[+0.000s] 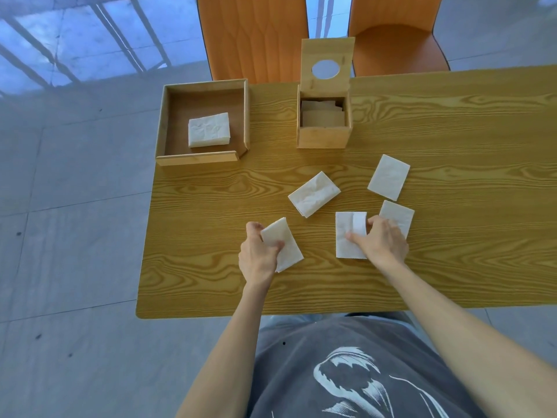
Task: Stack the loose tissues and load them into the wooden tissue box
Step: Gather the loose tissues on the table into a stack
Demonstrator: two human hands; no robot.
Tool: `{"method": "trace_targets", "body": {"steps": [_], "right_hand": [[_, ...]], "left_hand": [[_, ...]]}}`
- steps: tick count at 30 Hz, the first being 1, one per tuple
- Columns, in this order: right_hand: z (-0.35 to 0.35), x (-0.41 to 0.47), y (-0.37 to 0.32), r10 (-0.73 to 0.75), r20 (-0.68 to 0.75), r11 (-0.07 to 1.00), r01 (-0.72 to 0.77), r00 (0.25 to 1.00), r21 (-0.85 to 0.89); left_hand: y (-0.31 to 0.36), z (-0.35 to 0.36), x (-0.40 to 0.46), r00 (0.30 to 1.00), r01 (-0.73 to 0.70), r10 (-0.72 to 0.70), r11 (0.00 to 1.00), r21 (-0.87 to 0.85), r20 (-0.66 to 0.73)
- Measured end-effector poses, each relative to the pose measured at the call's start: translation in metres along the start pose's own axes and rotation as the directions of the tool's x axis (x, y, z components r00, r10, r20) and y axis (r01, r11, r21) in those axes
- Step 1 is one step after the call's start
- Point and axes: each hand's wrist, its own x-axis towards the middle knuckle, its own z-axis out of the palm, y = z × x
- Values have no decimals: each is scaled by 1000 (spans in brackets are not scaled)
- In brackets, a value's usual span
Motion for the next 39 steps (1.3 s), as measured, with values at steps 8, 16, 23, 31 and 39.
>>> {"method": "trace_targets", "body": {"steps": [8, 16, 23, 31, 39], "right_hand": [[6, -8, 3, -131, -34, 935, 135, 991, 329], [15, -11, -13, -149, 277, 609, -133, 949, 782], [40, -23, -51, -264, 405, 614, -171, 876, 770], [56, -20, -68, -298, 381, 744, -36, 875, 667], [45, -18, -76, -375, 210, 916, 326, 903, 233]], "left_hand": [[-19, 0, 0, 989, 131, -81, 857, -497, 122], [-23, -4, 6, 961, 262, -118, 668, -696, 249], [-23, -2, 2, 962, 268, -135, 630, -729, 238], [-23, 0, 1, 955, 296, -183, 579, -760, 232], [-22, 6, 2, 968, 251, -172, 604, -757, 184]]}}
